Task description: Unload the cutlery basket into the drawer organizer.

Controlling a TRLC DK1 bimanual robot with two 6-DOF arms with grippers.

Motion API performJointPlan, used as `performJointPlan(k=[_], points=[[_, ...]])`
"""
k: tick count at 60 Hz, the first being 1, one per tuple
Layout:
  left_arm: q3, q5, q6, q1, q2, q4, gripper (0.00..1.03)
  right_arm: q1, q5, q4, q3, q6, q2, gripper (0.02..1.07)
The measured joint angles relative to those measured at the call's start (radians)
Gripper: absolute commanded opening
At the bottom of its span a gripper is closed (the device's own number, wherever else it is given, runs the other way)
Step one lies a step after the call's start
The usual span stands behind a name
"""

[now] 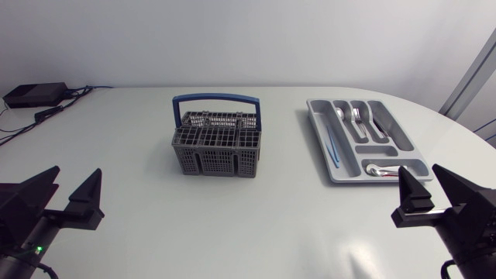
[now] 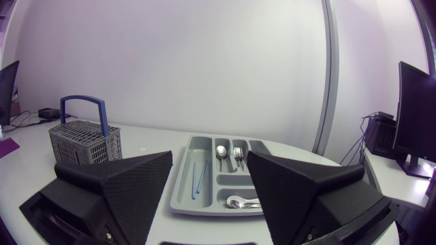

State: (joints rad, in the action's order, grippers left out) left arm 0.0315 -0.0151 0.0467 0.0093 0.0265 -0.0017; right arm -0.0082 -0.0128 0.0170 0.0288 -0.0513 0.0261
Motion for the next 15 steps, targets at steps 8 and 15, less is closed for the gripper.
performJointPlan(k=[8, 15], points=[[-0.014, 0.006, -0.020, -0.001, -0.018, 0.000, 1.00, 0.001, 0.003, -0.014, -0.010, 0.018, -0.018, 0.91], [-0.014, 0.006, -0.021, -0.001, -0.020, 0.000, 1.00, 0.001, 0.003, -0.014, -0.010, 0.022, -0.022, 0.96]])
